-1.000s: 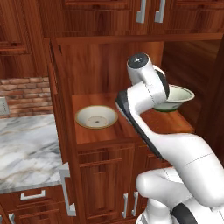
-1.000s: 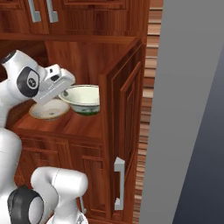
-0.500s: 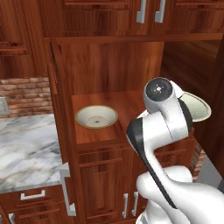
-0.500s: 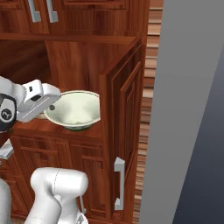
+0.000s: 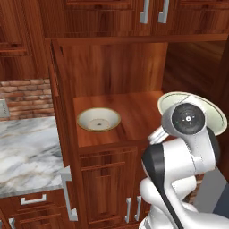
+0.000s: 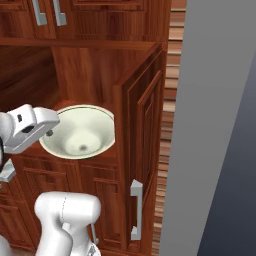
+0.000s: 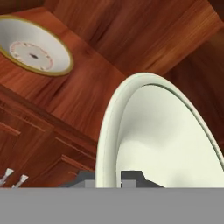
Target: Pick up the bowls from the cabinet and place each bowl in front of a stool on the dining counter.
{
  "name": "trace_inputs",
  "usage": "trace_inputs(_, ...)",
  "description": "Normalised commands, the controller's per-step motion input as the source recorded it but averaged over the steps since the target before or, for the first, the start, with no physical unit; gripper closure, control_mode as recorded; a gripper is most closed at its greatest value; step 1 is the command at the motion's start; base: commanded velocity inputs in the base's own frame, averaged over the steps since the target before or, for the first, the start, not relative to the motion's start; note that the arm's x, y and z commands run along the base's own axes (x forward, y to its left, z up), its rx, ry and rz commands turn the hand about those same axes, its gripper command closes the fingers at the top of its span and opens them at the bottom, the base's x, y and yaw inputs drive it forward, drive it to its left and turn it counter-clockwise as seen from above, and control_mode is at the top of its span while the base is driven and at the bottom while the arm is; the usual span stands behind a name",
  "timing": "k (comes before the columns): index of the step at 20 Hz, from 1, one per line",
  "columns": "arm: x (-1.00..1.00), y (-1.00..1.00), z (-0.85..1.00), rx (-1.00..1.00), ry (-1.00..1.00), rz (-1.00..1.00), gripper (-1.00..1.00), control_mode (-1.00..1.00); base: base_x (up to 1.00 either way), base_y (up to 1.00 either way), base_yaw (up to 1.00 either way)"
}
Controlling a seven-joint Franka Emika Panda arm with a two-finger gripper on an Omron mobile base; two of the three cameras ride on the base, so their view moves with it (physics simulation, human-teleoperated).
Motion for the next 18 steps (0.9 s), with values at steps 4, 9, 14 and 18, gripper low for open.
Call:
trace_inputs(4, -0.34, -0.08, 0.02, 0.00, -0.04, 0.09, 1.00, 1.00, -0.13, -0.01, 0.03)
trace_inputs(9, 0.00, 0.00, 0.00, 0.00, 0.00, 0.00, 1.00, 1.00, -0.63, 0.00, 0.15)
trace_inputs(14, 0.00, 0.00, 0.00, 0.00, 0.00, 0.00, 1.00, 1.00, -0.65, 0.00, 0.21)
trace_inputs(18, 0.00, 0.00, 0.00, 0.00, 0.00, 0.00, 1.00, 1.00, -0.58, 0.00, 0.28)
